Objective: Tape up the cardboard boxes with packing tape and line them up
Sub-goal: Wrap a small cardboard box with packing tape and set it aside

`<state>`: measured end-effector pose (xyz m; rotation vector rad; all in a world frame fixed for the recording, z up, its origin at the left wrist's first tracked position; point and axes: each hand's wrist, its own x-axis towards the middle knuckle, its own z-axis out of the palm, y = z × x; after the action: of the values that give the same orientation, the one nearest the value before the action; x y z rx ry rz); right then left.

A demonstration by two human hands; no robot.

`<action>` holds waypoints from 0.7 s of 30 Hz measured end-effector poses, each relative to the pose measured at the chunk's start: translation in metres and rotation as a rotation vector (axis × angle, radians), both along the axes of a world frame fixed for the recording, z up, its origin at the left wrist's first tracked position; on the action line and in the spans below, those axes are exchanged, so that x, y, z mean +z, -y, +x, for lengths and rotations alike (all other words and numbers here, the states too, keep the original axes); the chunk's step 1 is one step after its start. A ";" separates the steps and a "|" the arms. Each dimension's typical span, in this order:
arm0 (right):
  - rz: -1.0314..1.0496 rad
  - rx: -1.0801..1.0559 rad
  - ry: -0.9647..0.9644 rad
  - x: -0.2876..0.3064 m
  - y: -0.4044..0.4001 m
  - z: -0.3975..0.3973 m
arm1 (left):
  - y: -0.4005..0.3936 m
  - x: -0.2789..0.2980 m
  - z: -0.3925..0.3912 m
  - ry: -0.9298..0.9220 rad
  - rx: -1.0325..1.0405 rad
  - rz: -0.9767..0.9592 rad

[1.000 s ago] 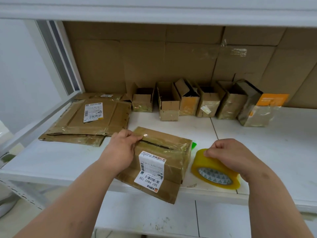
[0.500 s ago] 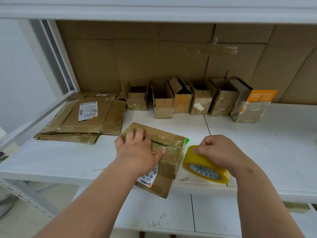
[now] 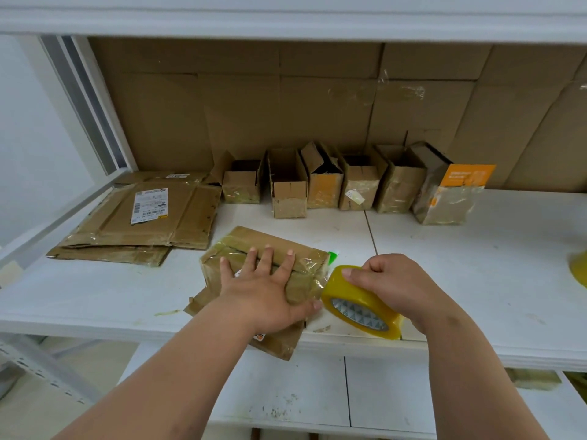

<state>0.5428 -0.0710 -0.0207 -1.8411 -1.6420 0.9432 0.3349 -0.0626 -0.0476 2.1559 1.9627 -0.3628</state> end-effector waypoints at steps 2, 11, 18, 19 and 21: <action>0.002 0.013 -0.021 -0.001 0.001 0.004 | 0.003 -0.002 0.005 0.037 0.003 0.077; -0.082 0.161 -0.354 -0.012 0.002 -0.002 | -0.007 -0.009 0.000 0.178 -0.090 0.208; -0.149 0.131 -0.582 -0.019 -0.005 -0.016 | -0.020 -0.020 -0.013 0.250 -0.091 0.240; -0.155 0.116 -0.600 -0.019 -0.005 -0.016 | -0.020 -0.021 -0.013 0.262 -0.086 0.259; -0.164 0.086 -0.641 -0.019 -0.006 -0.016 | -0.021 -0.023 -0.016 0.219 -0.097 0.287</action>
<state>0.5263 -0.0649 -0.0397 -1.3540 -1.2713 1.5464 0.3192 -0.0417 -0.0708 2.3500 1.8868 0.1465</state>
